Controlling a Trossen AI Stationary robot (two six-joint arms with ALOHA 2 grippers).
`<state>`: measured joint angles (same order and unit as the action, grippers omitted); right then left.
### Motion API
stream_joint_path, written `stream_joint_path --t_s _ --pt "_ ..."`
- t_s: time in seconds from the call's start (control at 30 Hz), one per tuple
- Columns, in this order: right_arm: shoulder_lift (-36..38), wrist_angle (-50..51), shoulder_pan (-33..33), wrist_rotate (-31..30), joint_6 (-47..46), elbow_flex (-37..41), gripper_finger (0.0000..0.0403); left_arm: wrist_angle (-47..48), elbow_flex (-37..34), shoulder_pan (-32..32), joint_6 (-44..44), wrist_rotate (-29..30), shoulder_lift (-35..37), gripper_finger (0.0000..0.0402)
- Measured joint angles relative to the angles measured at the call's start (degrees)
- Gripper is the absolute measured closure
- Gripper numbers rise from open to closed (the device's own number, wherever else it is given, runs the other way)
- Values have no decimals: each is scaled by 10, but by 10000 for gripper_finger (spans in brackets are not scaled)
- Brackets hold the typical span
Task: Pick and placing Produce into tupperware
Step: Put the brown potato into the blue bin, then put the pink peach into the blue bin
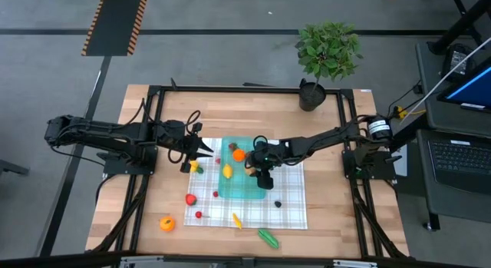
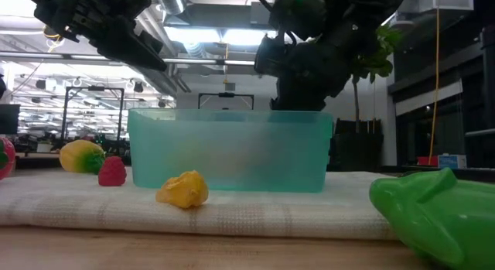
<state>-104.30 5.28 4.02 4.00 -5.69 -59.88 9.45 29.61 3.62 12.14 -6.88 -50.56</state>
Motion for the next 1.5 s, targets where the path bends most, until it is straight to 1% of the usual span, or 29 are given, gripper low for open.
stream_joint_path --t_s 0.27,0.47,0.7,0.77,0.87,0.97,1.07,1.13,1.3,1.43,1.5 --pt "-11 -4 -3 0 0 0 201 0 0 0 0 0 0 328" --pt "-13 -7 -3 1 -1 0 165 1 0 0 0 0 0 342" --pt "-10 -9 -3 1 -1 0 156 1 0 0 0 0 0 358" --pt "-4 -8 -3 2 1 -2 155 1 0 0 0 0 0 362" --pt "8 3 -3 2 9 -25 154 1 0 0 0 0 0 369" --pt "32 5 -2 1 38 -43 153 2 0 0 0 0 0 374" --pt "62 1 -2 1 74 -45 153 6 0 0 0 0 0 380" --pt "81 -5 -2 1 81 -39 152 7 0 0 0 0 0 384" --pt "124 -75 -2 0 87 29 152 9 0 0 0 0 0 394" --pt "157 -190 -1 0 81 96 152 47 0 0 0 3 0 401" --pt "168 -240 0 0 85 127 152 65 0 0 -16 21 0 398"
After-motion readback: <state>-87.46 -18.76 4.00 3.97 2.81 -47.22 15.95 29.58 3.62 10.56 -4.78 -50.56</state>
